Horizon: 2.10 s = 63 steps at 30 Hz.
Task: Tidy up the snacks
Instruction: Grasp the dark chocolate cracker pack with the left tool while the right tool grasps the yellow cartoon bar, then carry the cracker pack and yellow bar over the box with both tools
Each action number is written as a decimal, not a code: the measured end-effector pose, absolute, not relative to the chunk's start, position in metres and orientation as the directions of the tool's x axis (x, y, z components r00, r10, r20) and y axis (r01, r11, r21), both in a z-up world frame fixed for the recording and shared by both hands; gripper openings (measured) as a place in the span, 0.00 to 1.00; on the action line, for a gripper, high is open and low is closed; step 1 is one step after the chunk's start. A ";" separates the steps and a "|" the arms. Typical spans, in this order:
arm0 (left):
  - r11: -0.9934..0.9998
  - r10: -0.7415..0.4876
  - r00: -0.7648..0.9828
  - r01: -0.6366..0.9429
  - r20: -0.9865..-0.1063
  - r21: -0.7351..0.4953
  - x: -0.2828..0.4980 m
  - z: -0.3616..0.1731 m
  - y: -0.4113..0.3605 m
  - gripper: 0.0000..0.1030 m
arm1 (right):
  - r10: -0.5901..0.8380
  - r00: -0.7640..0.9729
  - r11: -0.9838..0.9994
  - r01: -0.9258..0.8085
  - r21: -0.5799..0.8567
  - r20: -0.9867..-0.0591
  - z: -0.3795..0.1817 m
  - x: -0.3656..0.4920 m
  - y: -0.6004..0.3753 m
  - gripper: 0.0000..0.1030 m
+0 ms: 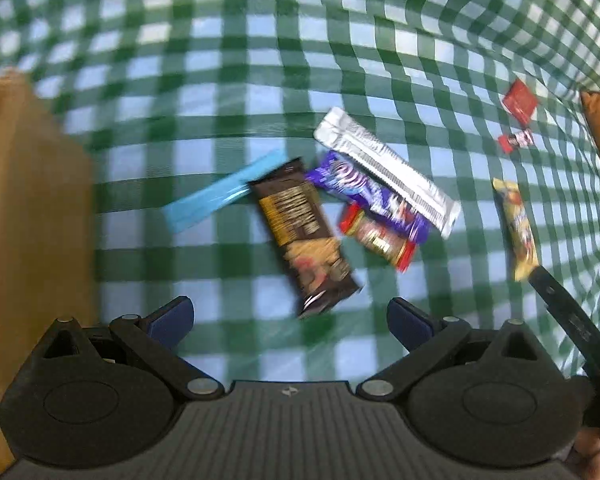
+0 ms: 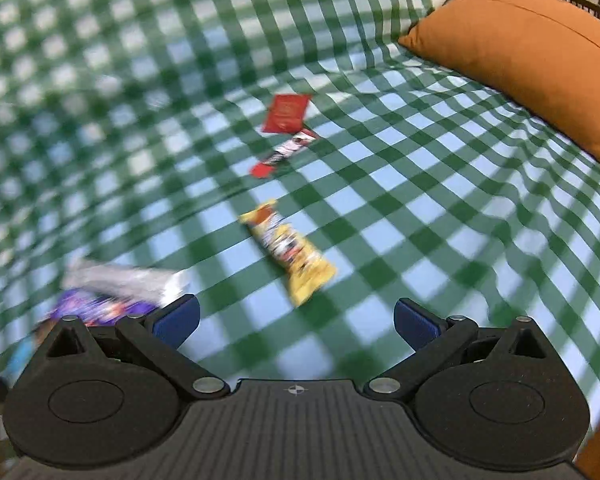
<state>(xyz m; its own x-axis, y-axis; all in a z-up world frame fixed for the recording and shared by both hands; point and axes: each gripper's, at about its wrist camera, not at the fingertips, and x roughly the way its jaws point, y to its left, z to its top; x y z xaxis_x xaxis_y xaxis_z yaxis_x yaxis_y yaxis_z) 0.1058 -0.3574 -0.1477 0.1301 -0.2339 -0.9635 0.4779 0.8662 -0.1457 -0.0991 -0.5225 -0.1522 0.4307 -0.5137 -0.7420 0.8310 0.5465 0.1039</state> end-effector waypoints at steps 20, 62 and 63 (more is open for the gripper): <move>0.900 -0.023 0.063 0.435 -0.998 0.007 0.144 -0.211 -0.410 0.95 | -0.539 0.420 0.582 0.813 0.037 -0.730 -0.225 -0.059 -0.589 1.00; 0.883 -0.322 0.489 0.464 -0.811 -0.071 -0.088 0.038 0.052 0.42 | -0.105 0.761 0.930 0.304 0.208 -0.640 0.009 -0.173 -0.079 0.20; 0.884 -0.326 0.491 0.461 -0.808 -0.077 -0.088 0.036 0.055 0.42 | -0.109 0.758 0.932 0.303 0.200 -0.643 0.010 -0.174 -0.072 0.20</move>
<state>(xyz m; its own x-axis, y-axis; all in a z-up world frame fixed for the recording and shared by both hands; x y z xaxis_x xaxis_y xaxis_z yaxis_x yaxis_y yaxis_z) -0.0884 0.0547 0.0357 0.4913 -0.3264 -0.8075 0.4615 0.8839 -0.0765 -0.1741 -0.0718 0.0102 0.7582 -0.1091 -0.6428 0.3033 0.9317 0.1997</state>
